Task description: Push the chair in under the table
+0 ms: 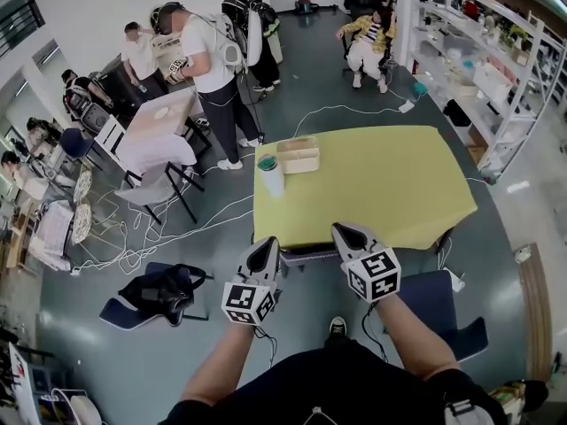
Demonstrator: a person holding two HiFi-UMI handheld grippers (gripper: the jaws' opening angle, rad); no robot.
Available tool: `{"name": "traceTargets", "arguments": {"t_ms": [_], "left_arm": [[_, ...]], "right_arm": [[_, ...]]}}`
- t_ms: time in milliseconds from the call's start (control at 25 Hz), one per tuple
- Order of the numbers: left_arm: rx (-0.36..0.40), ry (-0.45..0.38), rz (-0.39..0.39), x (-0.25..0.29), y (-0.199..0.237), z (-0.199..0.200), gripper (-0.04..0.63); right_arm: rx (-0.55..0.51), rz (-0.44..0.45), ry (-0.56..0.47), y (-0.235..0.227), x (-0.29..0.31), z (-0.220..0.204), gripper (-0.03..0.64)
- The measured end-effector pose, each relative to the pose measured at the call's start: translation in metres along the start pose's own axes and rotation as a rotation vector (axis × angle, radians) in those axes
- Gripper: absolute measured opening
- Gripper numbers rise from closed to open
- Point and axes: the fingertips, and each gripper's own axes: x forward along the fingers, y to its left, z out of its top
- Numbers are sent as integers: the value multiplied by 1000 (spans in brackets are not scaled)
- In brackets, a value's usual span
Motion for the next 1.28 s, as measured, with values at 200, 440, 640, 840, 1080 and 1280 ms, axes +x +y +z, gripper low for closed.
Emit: {"name": "traceTargets", "arguments": {"t_ms": [200, 440, 640, 840, 1080, 1280], "left_arm": [[-13, 2, -23, -52, -6, -10, 9], [-18, -12, -31, -115, -12, -15, 9], [-31, -16, -35, -169, -16, -21, 9], [-45, -17, -45, -210, -25, -25, 9], [-63, -18, -55, -247, -35, -31, 9], [-76, -18, -64, -262, -44, -33, 9]], "right_arm": [[5, -20, 12, 48, -25, -19, 15], [5, -52, 5, 97, -58, -32, 14], [0, -70, 6, 142, -85, -43, 15], [-6, -89, 15, 174, -114, -51, 15], [-11, -113, 33, 201, -144, -63, 14], [-22, -126, 47, 214, -164, -67, 15]]}}
